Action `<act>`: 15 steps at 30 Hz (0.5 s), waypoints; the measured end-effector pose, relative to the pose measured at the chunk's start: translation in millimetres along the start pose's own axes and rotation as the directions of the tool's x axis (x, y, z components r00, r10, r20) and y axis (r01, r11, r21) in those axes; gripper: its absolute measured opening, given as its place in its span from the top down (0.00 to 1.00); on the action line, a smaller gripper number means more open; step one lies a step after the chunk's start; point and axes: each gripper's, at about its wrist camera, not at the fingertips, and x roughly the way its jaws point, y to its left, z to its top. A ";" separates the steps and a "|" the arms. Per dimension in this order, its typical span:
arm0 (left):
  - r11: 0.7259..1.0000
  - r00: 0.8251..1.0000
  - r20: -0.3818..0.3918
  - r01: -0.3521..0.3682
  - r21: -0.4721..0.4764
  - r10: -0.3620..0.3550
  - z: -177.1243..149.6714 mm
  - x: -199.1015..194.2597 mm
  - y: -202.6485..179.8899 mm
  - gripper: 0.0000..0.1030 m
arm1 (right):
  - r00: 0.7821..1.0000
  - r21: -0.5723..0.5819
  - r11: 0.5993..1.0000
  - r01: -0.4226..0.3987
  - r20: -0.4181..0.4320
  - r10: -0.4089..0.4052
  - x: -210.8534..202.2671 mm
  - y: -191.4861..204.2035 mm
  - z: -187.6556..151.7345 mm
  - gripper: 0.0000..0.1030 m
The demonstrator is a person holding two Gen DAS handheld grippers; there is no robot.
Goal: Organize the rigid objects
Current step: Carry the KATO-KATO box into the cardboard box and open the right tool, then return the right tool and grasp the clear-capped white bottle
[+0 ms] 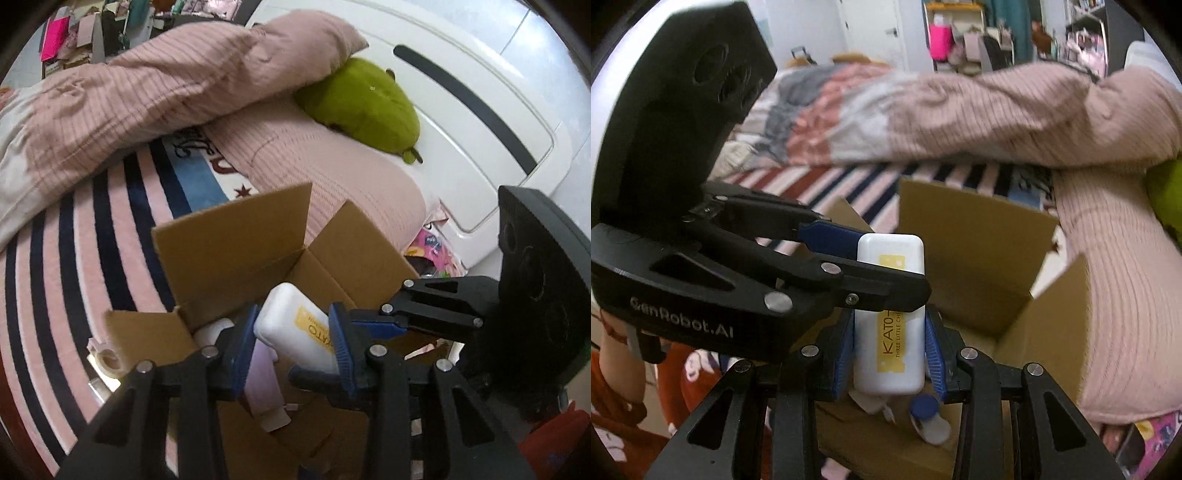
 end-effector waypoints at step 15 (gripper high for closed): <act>0.990 0.985 0.111 -0.128 -0.061 0.134 -22.6 -67.9 27.1 0.32 | 0.996 -0.033 0.996 0.077 -0.045 -0.079 -0.4 15.8 4.0 0.62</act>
